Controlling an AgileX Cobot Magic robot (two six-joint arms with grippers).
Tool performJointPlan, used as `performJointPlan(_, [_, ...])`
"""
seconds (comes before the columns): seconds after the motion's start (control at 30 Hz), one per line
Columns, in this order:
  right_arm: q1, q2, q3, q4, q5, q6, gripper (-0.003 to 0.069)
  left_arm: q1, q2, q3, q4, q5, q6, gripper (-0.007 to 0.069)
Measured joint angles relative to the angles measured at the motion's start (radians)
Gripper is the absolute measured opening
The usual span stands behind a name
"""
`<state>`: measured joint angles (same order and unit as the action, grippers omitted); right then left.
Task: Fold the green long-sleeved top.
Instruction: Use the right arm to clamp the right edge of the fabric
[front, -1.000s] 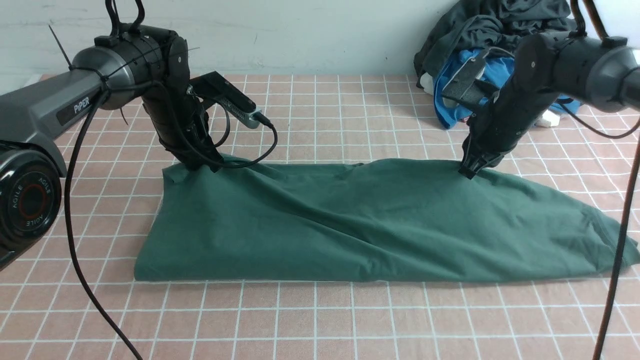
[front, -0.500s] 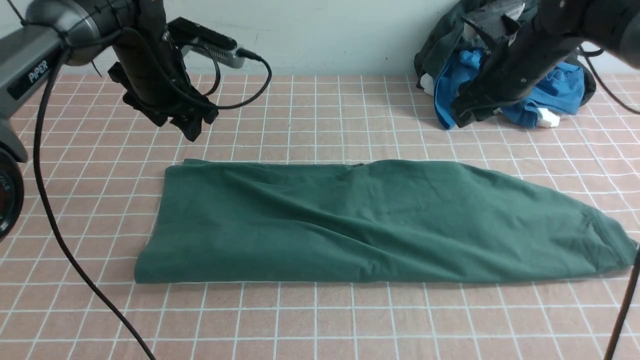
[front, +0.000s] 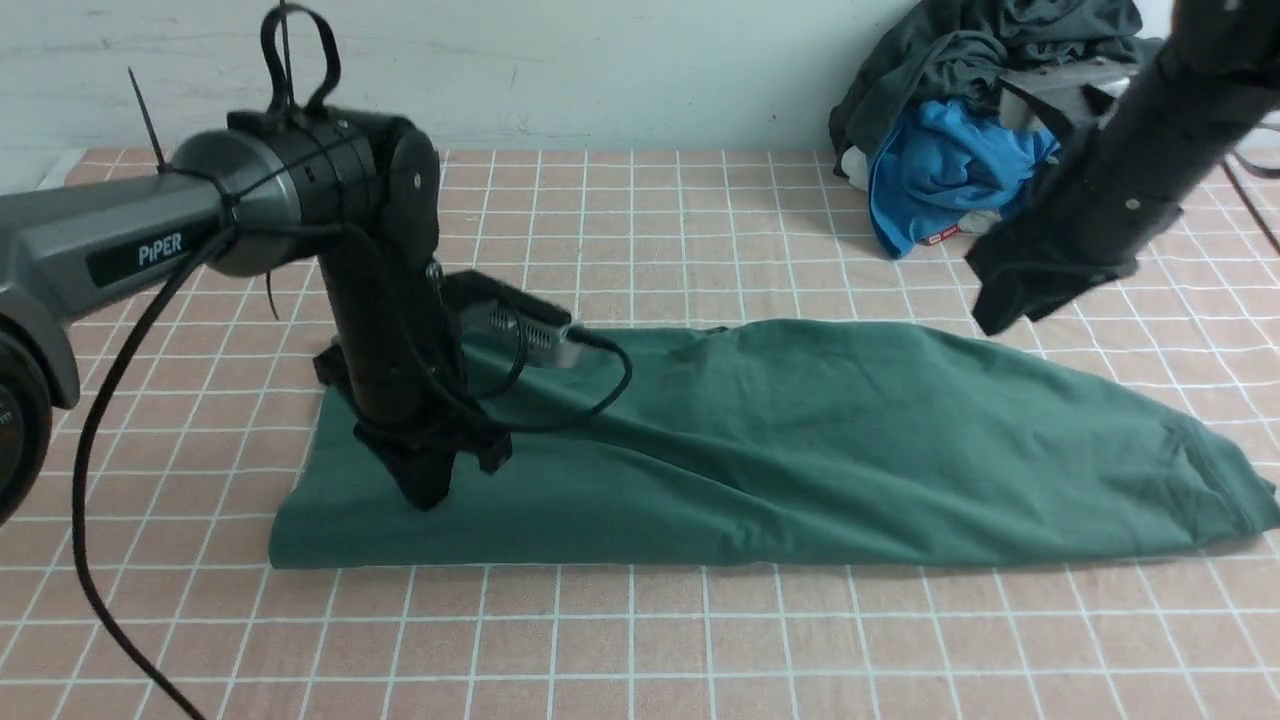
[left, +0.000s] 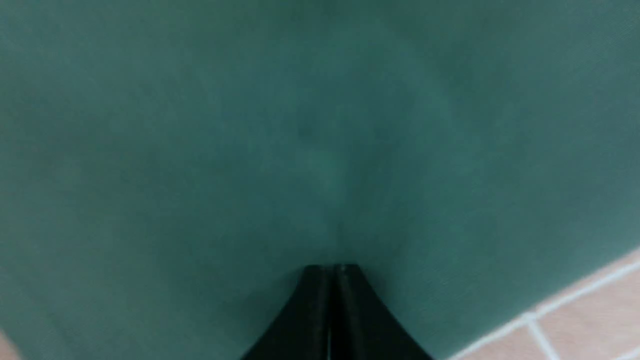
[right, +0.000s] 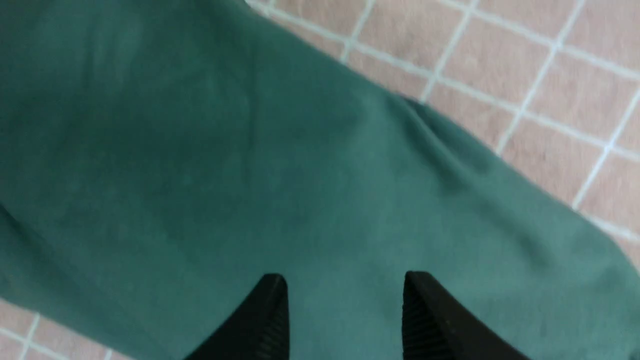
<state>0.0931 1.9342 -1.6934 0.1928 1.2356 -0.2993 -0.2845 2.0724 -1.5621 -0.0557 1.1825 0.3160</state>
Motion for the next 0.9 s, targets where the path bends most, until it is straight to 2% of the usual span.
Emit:
performJointPlan(0.17, [-0.107,-0.126,0.274,-0.084,-0.121,0.077,0.0250,0.036,-0.024,0.137,-0.027,-0.114,-0.004,-0.0003])
performJointPlan(0.37, [-0.231,-0.114,0.373,-0.112,-0.213,0.130,0.0269,0.055,-0.037,0.160,-0.068,-0.139,-0.003,-0.0003])
performJointPlan(0.5, [-0.292,-0.084,0.375,-0.112,-0.258,0.149,0.0352,0.055,-0.037,0.161,-0.078,-0.140,0.007,-0.0003])
performJointPlan(0.57, [-0.317,-0.062,0.375,-0.112,-0.273,0.161,0.0413,0.056,-0.038,0.162,-0.086,-0.140,0.022,-0.0003])
performJointPlan(0.63, [-0.337,-0.024,0.375,-0.112,-0.287,0.185,0.0504,0.057,-0.038,0.163,-0.095,-0.141,0.038,-0.0003])
performJointPlan(0.73, [-0.344,0.020,0.375,-0.113,-0.307,0.199,0.0572,0.059,-0.038,0.163,-0.100,-0.141,0.049,-0.0003])
performJointPlan(0.9, [-0.344,0.073,0.375,-0.096,-0.330,0.204,0.0599,0.062,-0.038,0.163,-0.107,-0.141,0.050,-0.0003])
